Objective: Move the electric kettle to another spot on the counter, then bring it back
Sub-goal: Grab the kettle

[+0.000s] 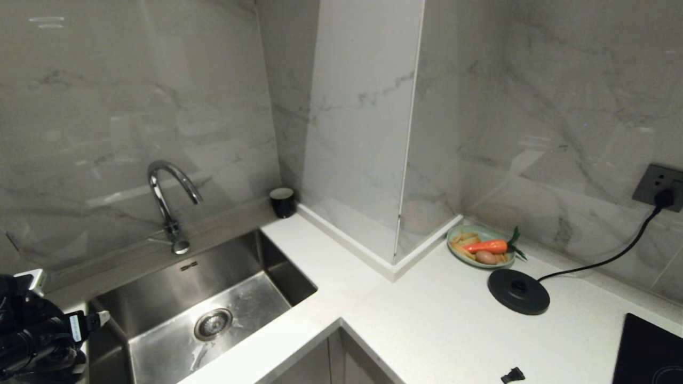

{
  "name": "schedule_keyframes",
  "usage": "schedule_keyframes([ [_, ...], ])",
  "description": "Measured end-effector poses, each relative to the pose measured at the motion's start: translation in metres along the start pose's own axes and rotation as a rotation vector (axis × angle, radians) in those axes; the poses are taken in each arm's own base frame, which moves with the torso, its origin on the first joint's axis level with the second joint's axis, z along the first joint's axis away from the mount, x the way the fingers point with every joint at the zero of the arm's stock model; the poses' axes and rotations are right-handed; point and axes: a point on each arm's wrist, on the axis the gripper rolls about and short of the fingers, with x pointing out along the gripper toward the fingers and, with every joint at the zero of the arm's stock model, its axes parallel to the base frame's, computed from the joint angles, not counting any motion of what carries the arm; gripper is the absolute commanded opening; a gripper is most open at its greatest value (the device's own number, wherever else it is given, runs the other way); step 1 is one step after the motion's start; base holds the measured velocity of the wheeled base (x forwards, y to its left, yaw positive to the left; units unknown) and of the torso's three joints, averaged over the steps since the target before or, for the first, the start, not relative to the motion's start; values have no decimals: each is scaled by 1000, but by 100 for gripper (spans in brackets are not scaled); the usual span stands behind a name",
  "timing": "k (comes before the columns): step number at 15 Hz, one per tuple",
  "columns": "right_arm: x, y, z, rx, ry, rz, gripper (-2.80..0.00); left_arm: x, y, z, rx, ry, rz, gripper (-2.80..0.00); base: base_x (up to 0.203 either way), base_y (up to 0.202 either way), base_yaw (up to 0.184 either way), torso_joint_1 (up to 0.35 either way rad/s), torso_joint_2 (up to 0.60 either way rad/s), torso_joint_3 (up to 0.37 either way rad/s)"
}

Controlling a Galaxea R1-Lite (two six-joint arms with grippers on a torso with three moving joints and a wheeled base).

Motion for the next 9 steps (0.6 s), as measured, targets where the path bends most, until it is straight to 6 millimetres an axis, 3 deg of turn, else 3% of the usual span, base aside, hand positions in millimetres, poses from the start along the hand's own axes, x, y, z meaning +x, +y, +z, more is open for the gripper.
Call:
schedule_keyframes([
  [9, 0, 0, 0, 0, 0, 0, -280, 19, 2, -1, -15, -80, 0, 0, 0, 0, 0, 0, 0, 0],
])
